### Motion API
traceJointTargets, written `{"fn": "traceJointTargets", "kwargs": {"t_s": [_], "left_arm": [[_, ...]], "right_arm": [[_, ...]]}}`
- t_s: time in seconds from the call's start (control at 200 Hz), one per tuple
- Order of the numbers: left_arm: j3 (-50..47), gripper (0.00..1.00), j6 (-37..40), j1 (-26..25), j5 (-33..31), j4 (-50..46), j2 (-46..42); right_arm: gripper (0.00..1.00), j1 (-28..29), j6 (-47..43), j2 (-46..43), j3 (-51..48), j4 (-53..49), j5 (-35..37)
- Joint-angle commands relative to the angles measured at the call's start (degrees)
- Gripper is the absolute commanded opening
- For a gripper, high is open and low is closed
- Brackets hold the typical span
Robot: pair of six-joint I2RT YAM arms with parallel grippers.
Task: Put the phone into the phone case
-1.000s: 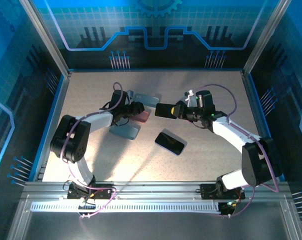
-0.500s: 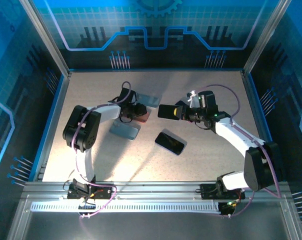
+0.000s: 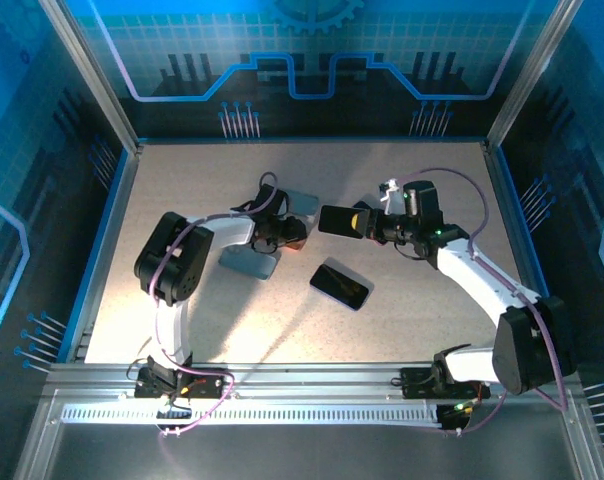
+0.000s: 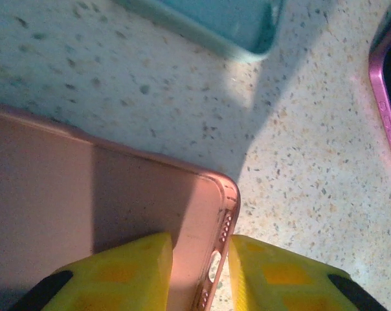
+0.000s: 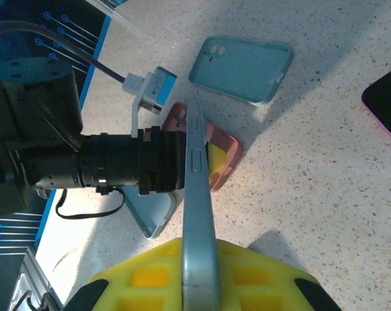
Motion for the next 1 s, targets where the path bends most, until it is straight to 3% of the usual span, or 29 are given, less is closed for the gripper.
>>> {"fn": "traceJointTargets", "kwargs": {"t_s": [0.0,0.275,0.49,0.725,0.996], "left_arm": [[-3.17,0.3,-6.05,-2.61,2.59,2.25,-0.83],[-7.95,0.3,-9.87,-2.5,-0.36,5.54,-10.96],[-10.02,0.31,-5.87,5.58,-0.38,2.06,-18.99],[-10.0,0.32,-1.63,12.05,0.43,1.27,-17.16],[-10.07,0.31,-0.61,13.02,1.85,4.64,-10.54]], "right_arm": [[0.0,-1.04,-0.4,-2.51,0.35,-0.14,-0.78],[0.0,-1.43,2.75,-2.66,-1.09,0.92,-2.15],[0.0,2.59,5.57,1.33,-0.36,4.97,-3.82],[0.0,7.79,9.7,8.62,3.16,9.31,-1.47],[0.0,11.79,13.08,16.42,5.94,15.2,-1.27]]}}
